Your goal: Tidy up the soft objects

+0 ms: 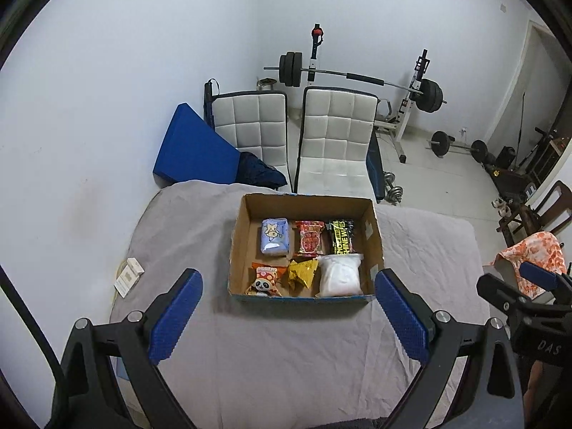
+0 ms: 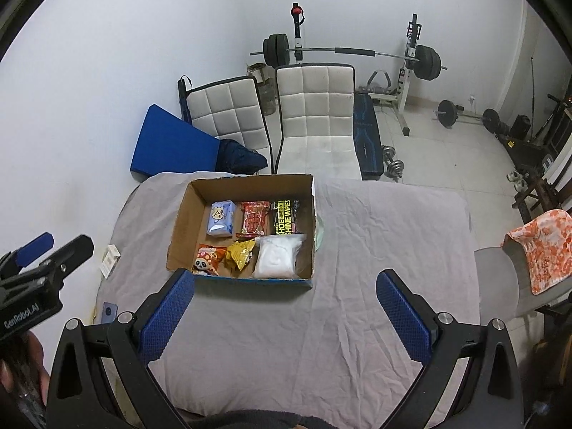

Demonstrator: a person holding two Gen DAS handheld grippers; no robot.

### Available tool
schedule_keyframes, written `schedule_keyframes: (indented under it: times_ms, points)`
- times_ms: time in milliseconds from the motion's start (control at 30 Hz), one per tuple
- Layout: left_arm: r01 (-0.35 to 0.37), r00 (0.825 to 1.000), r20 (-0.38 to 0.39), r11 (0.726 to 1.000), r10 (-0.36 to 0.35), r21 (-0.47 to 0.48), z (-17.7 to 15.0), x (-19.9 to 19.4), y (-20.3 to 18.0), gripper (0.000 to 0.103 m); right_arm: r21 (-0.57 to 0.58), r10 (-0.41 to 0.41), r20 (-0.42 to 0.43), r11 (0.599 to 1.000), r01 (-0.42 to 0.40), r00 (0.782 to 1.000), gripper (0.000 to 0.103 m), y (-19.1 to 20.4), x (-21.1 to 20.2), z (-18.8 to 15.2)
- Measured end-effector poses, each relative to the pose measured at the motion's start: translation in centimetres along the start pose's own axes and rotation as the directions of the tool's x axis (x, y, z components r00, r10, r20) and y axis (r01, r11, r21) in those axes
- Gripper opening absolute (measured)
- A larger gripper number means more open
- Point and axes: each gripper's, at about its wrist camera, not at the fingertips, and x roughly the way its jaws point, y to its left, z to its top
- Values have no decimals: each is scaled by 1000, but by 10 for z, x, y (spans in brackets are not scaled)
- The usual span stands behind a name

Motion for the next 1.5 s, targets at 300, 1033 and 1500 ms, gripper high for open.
schedule_keyframes:
  times_ms: [300,1033,1500]
  points:
    - [1,1000,16,1000,-1,-4,-6,-18,2,99,6,-7,-1,1000,7,1000,103,1,-4,-4]
    - [2,1000,4,1000,-2,-12,-11,-19,8,99,12,-31,5,999,31,1000,103,-1,-5,-6]
    - [2,1000,3,1000,-2,-13,-14,-19,9,99,16,-36,5,999,36,999,103,-1,-3,-5]
